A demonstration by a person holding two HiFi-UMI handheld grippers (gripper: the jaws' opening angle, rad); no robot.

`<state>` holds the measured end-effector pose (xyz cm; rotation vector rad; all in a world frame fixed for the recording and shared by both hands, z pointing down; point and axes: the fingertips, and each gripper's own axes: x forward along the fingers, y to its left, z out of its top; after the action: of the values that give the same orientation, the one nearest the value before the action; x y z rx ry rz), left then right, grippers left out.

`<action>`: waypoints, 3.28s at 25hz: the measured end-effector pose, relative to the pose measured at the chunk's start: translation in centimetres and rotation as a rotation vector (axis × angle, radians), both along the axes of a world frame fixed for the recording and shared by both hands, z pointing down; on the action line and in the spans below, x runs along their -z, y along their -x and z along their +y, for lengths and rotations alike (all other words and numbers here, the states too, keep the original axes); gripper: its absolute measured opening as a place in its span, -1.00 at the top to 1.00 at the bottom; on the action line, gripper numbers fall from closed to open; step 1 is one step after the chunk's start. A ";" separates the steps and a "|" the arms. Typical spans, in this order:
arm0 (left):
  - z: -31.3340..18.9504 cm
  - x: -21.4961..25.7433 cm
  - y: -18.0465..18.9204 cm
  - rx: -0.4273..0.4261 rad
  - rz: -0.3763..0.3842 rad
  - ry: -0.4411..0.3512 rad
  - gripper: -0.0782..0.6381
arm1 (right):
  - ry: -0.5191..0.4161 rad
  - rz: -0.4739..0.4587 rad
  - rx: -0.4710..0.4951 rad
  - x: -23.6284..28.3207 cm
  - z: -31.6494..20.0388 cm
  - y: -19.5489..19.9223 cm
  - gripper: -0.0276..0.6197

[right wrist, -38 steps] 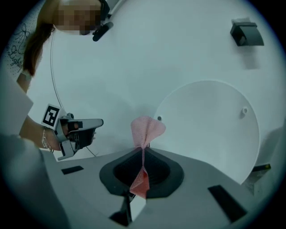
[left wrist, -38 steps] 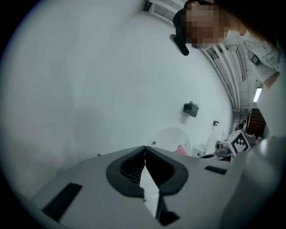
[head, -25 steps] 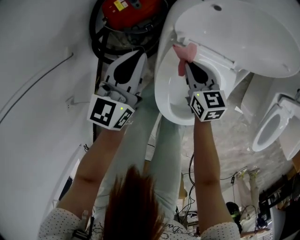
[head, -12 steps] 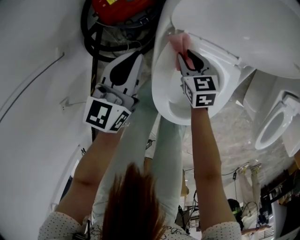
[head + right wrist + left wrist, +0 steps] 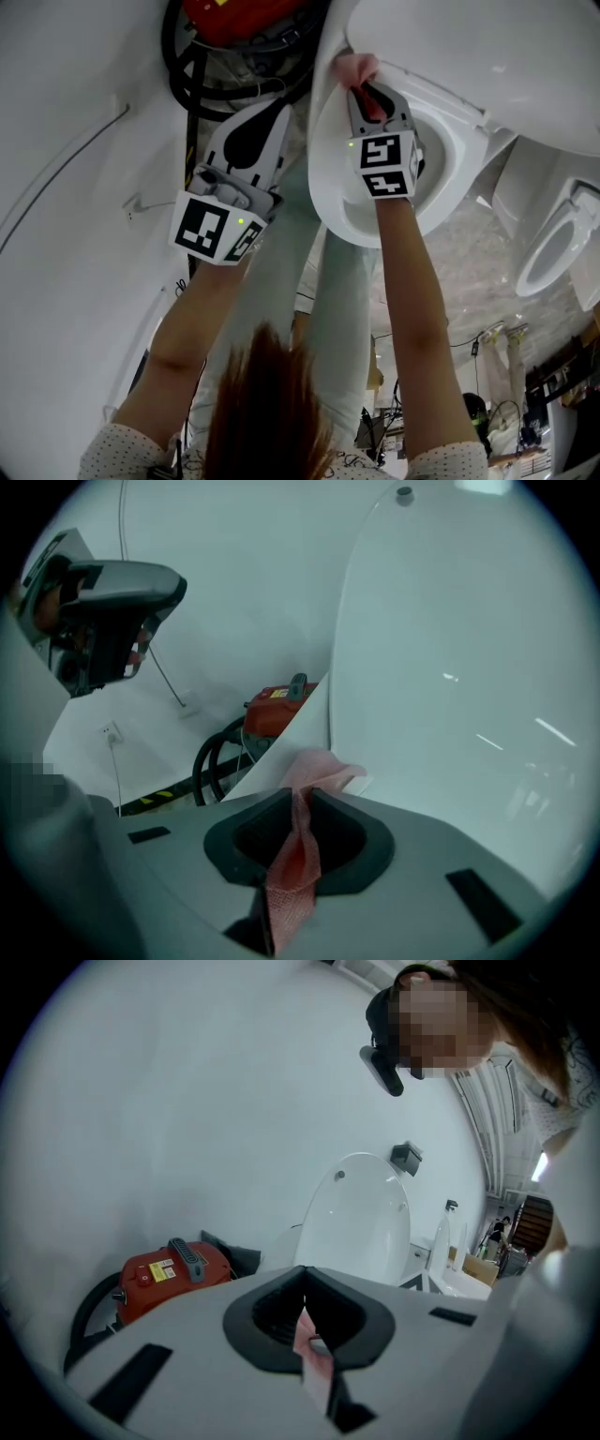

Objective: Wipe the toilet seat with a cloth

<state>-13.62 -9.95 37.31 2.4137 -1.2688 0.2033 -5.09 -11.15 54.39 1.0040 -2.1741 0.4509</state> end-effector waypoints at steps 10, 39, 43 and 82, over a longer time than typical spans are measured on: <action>0.0 -0.2 0.1 -0.013 -0.008 0.006 0.77 | -0.050 0.050 0.018 -1.5 -0.1 0.4 0.83; 1.9 0.9 -4.5 -0.057 -0.025 -0.003 0.77 | -0.007 0.123 -0.016 -1.4 0.3 -10.5 0.84; 2.3 1.2 -5.0 -0.049 -0.023 -0.006 0.77 | 0.007 0.134 -0.018 -1.6 0.6 -12.0 0.84; 8.4 1.8 -11.5 0.014 -0.065 -0.017 0.77 | -0.020 0.120 0.182 -2.0 4.9 -24.3 0.84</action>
<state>-2.16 -1.51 35.53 2.4297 -1.3207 0.2701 19.17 -6.27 56.39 0.8128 -2.1414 0.2763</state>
